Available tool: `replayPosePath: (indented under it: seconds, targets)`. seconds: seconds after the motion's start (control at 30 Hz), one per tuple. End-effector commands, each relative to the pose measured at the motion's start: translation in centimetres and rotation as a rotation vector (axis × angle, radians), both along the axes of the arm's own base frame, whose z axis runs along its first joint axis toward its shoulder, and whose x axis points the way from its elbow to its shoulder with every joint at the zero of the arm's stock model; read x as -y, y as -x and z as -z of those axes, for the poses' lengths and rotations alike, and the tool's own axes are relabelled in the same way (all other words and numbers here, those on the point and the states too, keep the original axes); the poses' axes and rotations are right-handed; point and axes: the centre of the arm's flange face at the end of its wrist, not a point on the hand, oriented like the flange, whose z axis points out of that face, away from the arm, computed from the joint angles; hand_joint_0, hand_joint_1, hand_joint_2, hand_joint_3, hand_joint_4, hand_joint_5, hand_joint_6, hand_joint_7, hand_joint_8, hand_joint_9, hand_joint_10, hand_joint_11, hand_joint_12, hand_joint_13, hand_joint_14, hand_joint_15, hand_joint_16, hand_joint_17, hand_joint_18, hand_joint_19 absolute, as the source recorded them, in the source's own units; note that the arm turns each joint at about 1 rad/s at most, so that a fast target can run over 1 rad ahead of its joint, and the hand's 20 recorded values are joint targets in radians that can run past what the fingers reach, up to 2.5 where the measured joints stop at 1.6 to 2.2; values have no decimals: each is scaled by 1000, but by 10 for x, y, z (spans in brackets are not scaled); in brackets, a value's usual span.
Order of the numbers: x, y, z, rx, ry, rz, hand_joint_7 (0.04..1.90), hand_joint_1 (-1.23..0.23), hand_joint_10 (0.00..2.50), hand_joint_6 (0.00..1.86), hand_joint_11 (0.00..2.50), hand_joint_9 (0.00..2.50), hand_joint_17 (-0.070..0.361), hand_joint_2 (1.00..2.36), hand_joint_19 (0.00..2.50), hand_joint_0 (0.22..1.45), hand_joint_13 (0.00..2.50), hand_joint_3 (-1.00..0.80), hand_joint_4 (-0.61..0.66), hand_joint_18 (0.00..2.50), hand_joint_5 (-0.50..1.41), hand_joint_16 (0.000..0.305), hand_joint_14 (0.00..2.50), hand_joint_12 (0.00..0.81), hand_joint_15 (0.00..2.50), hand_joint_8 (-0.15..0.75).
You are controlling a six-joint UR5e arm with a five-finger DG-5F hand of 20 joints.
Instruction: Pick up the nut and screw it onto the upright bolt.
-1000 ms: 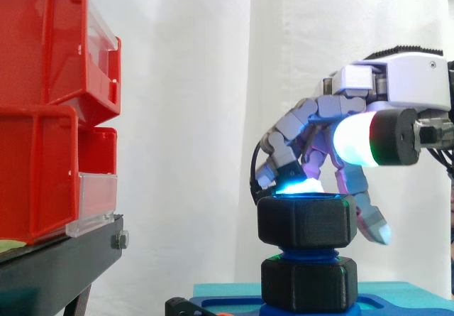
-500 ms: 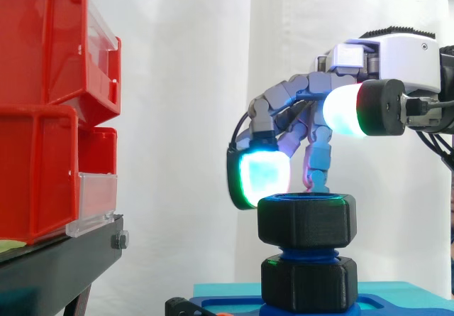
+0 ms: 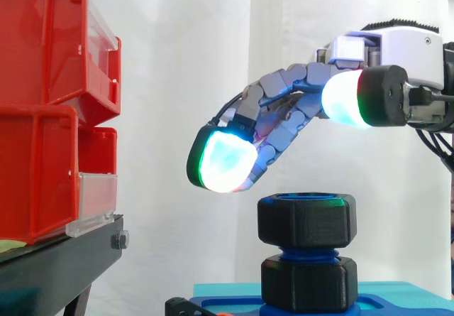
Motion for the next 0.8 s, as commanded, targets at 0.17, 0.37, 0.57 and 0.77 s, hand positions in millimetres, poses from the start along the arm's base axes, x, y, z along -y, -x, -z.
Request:
replayPosePath:
  seconds: [0.17,0.37,0.57,0.77]
  targets:
    - [-10,0,7,-10,-11,1,818,-99,0,503,0,760,66,1000,0,517,434,-500,232,101,-84,29,0,270,0,228]
    - [-13,0,7,-12,-11,-4,1063,-93,0,504,0,777,66,1000,0,522,436,-500,258,99,-48,29,0,272,0,241]
    - [-13,2,9,-29,-10,-4,1111,-100,0,505,0,788,65,1000,0,526,448,-500,267,106,-35,29,0,273,0,244]
    - [-13,2,9,-29,-10,-4,1177,-115,0,504,0,812,64,1000,0,533,489,-500,261,138,-18,28,0,265,0,246]
